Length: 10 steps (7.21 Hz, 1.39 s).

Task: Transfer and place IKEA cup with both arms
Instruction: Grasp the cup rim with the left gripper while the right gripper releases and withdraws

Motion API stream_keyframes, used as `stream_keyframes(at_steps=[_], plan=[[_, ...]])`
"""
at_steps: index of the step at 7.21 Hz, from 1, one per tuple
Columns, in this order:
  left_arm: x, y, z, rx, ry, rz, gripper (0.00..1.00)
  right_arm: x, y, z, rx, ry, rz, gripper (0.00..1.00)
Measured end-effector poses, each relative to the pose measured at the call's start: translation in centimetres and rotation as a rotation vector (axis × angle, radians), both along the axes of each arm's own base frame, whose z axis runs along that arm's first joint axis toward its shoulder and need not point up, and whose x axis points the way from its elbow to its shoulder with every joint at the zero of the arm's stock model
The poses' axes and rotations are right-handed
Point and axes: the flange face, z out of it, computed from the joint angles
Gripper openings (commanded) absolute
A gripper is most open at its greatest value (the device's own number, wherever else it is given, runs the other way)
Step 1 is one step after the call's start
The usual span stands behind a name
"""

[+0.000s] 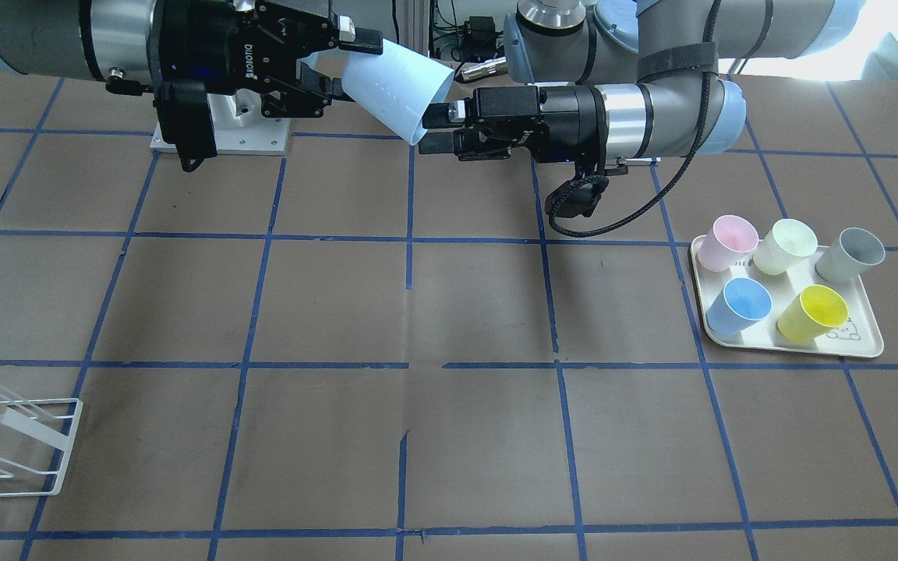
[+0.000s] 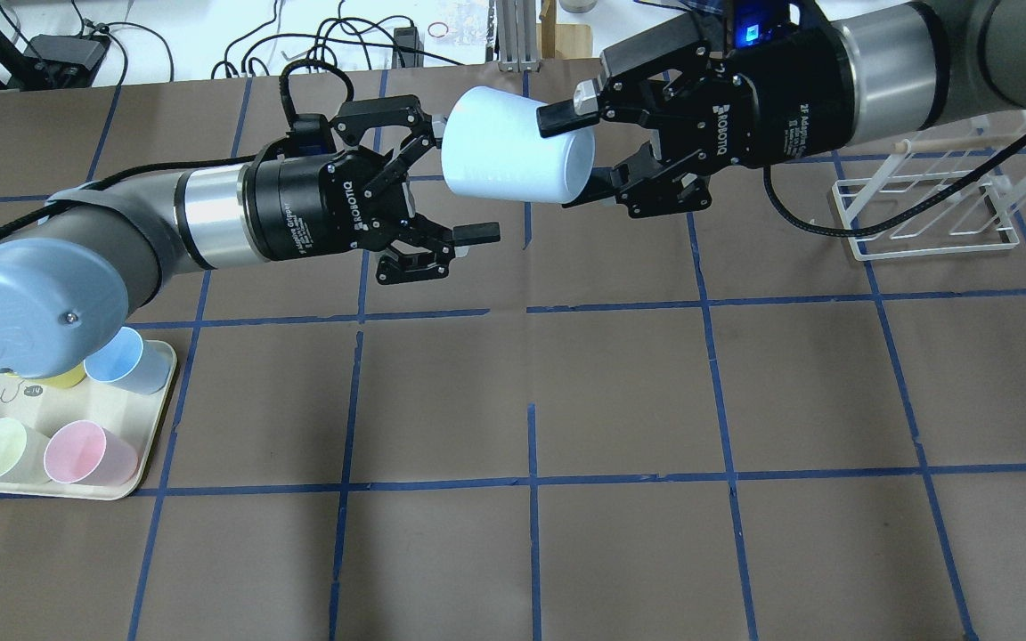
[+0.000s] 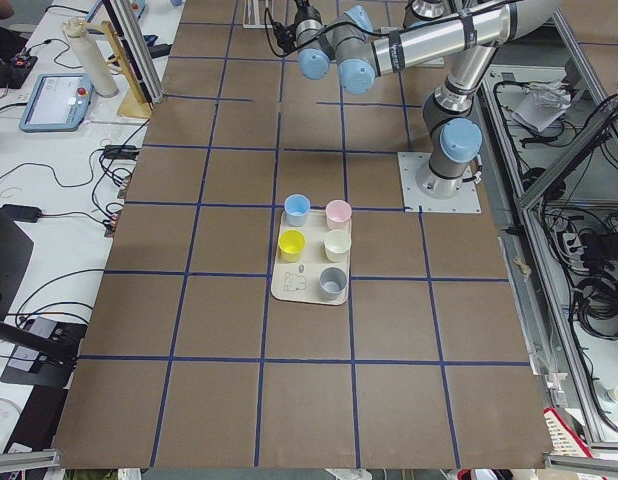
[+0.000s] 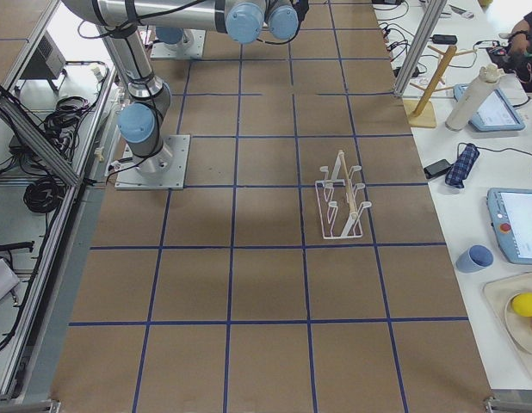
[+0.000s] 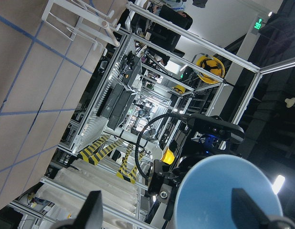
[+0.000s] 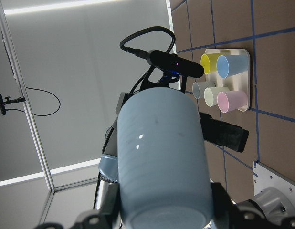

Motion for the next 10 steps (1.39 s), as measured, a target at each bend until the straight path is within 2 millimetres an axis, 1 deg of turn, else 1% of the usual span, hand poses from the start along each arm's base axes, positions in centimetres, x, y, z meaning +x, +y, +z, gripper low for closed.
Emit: stream_keyframes(at_steps=[1,2,3,4,5,6,10], plan=[[-0.1,0.1,0.2,-0.005,0.0,-0.001,0.51,0.2,0.0,0.0,-0.001,-0.001,0.003,0.31],[-0.1,0.3,0.5,-0.013,-0.001,-0.002,0.33,0.2,0.0,0.0,-0.001,-0.001,0.004,0.33],[-0.1,0.4,0.6,-0.019,-0.002,-0.002,0.17,0.3,0.0,0.0,-0.001,-0.001,0.005,0.43],[-0.1,0.5,0.7,-0.023,-0.002,-0.001,0.0,0.3,0.1,0.0,0.0,0.0,0.005,0.42],[0.0,0.5,0.8,-0.026,-0.002,0.0,0.0,0.3,0.1,0.0,0.001,0.0,0.006,0.84],[0.0,0.5,0.8,-0.027,-0.002,0.0,0.0,0.3,0.1,0.0,0.005,0.0,0.005,1.0],[0.0,0.8,1.3,-0.034,-0.003,0.001,0.0,0.3,0.3,0.5,0.013,0.006,0.006,1.0]])
